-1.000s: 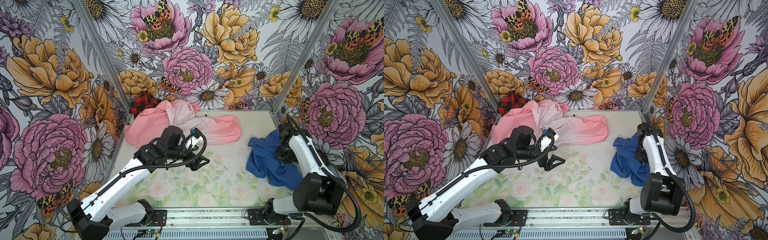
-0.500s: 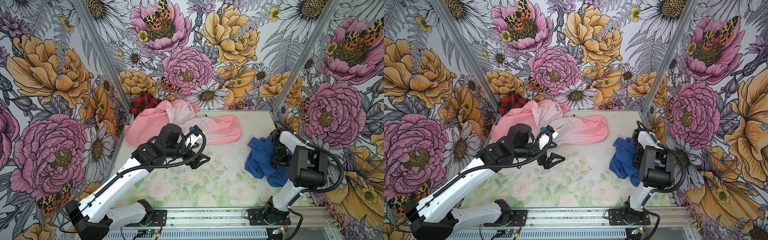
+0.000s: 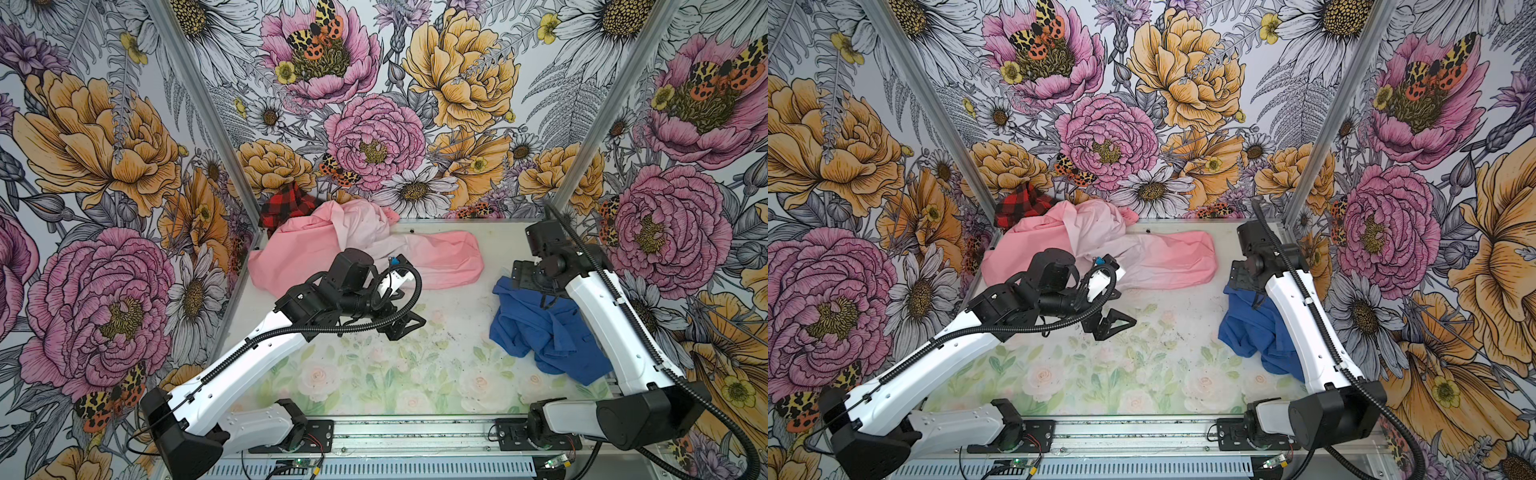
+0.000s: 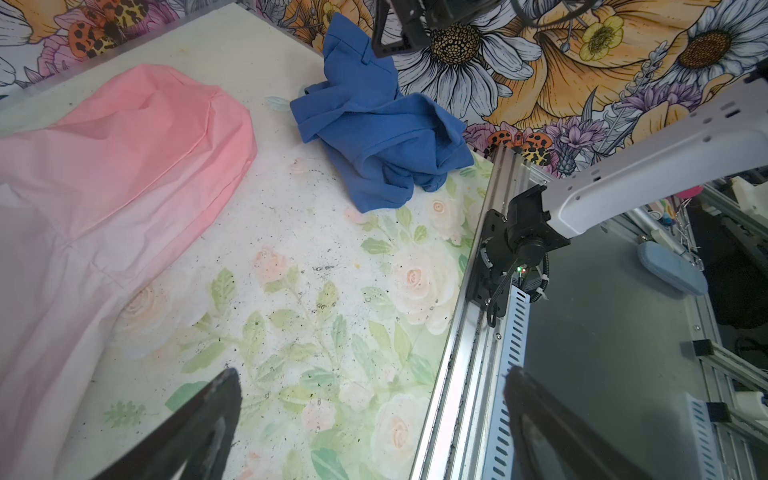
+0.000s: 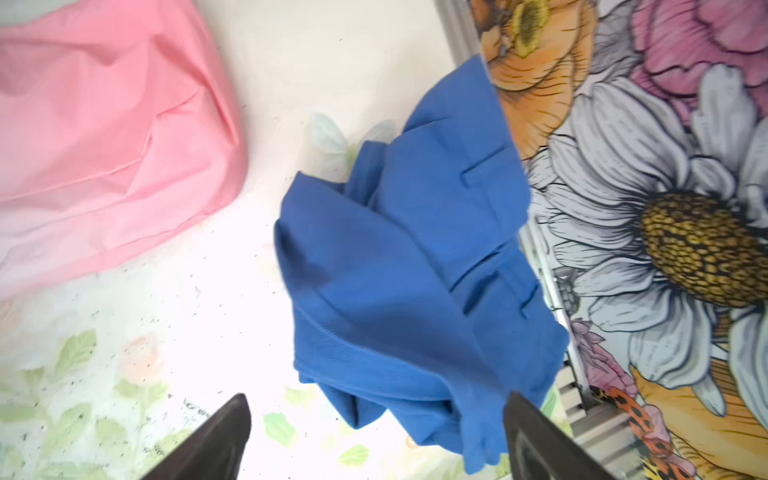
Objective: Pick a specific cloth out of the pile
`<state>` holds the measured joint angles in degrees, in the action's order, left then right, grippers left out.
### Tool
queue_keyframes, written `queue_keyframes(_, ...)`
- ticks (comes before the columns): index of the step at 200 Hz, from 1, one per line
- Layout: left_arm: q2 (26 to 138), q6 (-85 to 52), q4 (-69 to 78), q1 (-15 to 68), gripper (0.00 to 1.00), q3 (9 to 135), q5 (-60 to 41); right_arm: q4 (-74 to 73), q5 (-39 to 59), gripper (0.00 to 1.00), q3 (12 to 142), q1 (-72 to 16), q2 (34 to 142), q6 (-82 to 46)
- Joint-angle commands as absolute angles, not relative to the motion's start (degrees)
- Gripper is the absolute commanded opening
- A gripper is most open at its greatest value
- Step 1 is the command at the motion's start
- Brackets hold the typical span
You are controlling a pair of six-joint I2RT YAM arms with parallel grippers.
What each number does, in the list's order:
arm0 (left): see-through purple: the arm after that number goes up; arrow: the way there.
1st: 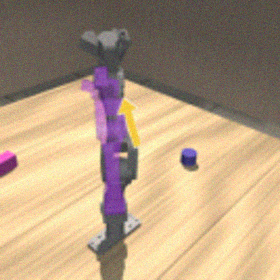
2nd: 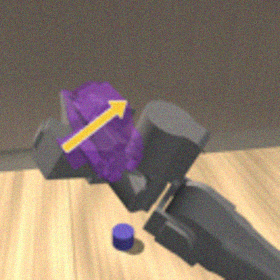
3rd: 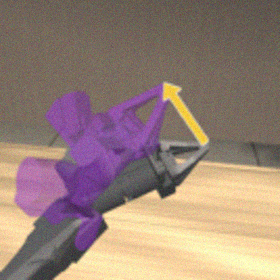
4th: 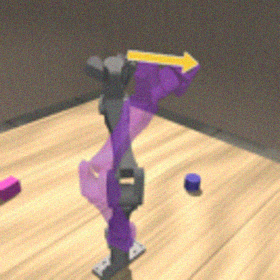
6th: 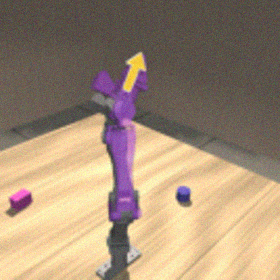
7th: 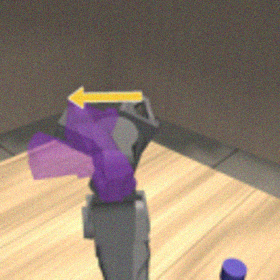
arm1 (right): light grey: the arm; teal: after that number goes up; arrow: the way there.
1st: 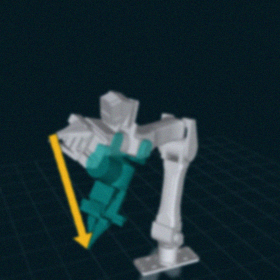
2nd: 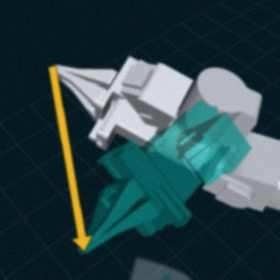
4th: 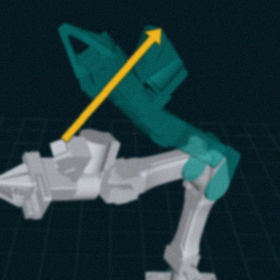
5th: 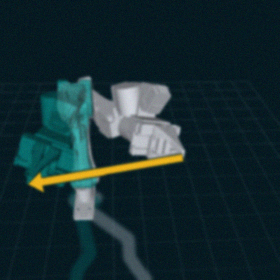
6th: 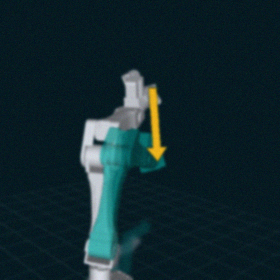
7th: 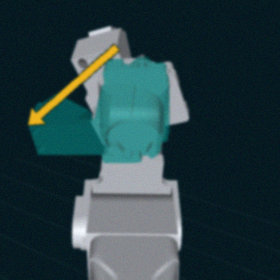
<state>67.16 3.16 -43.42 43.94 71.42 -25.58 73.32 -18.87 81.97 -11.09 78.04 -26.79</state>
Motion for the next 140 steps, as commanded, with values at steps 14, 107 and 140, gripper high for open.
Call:
queue_keyframes(14, 67.02, 3.69, -41.57, 44.38, 0.99, 71.39, -26.10, 69.16, -29.72, 0.98, 72.26, -15.53, 85.26, -34.50)
queue_keyframes(107, 65.56, 4.64, -41.04, 44.12, 0.99, 69.95, -27.33, 61.93, -21.70, 0.99, 67.30, -11.63, 103.84, -36.17)
queue_keyframes(140, 63.86, 5.27, -41.05, 43.08, 0.99, 69.08, -28.25, 51.17, -7.12, 0.74, 60.06, -5.66, 99.20, -33.64)
